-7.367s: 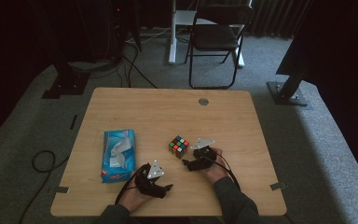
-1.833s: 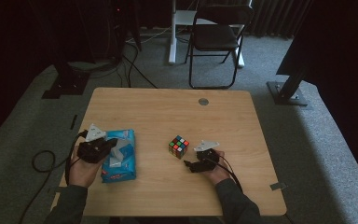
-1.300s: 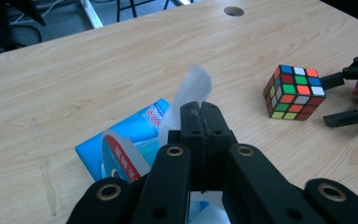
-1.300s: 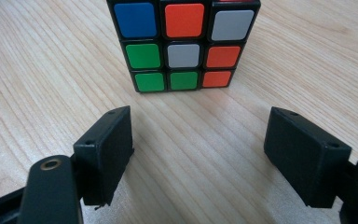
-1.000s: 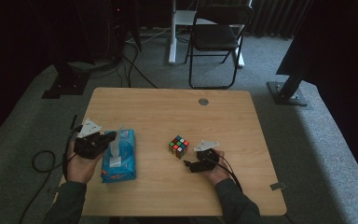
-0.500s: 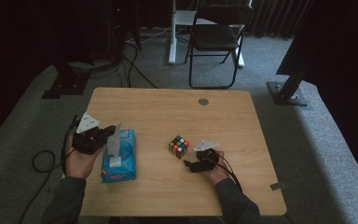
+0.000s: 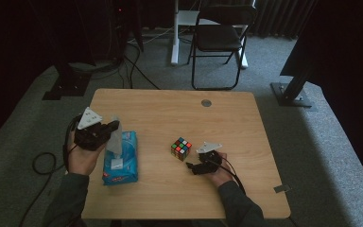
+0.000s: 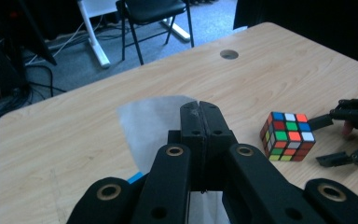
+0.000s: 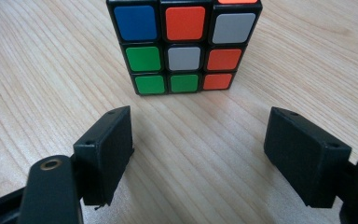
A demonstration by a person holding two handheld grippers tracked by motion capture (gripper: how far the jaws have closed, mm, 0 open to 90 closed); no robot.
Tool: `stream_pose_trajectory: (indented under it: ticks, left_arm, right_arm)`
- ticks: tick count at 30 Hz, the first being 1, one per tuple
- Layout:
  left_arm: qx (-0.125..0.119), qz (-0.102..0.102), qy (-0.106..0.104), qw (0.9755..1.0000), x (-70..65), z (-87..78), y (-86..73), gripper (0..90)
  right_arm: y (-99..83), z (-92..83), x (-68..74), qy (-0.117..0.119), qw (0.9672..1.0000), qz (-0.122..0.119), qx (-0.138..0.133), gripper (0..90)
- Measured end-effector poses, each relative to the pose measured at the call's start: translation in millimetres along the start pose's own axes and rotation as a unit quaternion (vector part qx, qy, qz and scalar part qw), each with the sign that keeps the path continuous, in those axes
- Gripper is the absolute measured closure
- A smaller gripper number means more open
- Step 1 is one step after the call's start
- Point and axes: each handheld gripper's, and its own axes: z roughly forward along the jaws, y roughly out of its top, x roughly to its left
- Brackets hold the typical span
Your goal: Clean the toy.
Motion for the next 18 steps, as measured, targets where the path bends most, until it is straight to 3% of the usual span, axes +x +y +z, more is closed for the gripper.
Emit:
stream_pose_trajectory:
  ticks: [18]
  left_arm:
    - [-0.026,0.003,-0.021,0.9994,-5.7,4.9,24.6,90.0]
  right_arm:
    - [0.0,0.0,0.0,0.0,1.0,0.0,0.0,23.3]
